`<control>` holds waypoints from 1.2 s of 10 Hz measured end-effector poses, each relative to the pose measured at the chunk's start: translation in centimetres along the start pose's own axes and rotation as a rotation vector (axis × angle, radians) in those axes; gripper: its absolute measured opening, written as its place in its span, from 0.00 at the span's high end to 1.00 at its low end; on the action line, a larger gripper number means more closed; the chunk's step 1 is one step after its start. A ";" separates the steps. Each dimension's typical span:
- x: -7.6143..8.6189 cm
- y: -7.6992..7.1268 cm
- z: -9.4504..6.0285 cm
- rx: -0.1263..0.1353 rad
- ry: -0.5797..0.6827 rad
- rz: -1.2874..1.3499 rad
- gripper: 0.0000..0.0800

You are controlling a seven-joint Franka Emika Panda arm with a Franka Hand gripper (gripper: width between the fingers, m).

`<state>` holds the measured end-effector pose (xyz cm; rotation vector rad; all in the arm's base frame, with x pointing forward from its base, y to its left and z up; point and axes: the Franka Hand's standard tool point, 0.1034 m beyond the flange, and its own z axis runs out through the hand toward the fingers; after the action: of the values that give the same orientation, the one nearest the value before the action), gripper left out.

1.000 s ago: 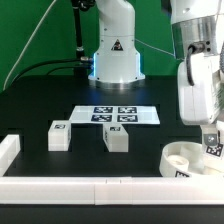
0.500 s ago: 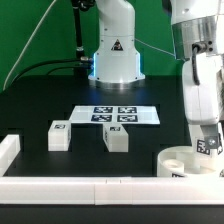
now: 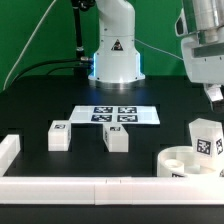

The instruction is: Assemble stool

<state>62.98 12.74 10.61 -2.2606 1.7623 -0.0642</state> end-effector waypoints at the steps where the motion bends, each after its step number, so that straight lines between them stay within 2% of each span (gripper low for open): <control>1: 0.0 0.0 0.0 -0.001 0.000 -0.059 0.19; 3: 0.0 0.0 0.0 -0.002 0.000 -0.212 0.19; 5: 0.4 0.4 -0.3 -0.038 -0.029 -0.653 0.19; 6: 0.8 1.0 0.3 -0.067 -0.075 -0.844 0.19; 11: 1.5 1.0 0.4 -0.088 -0.067 -1.175 0.19; 12: 1.5 1.1 0.2 -0.142 -0.053 -1.445 0.19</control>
Offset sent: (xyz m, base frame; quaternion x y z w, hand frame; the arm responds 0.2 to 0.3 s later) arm -0.0087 0.0150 0.0103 -0.0725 -0.0636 -0.3359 0.9370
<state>62.39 11.12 9.91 -3.0287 -0.1911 -0.1484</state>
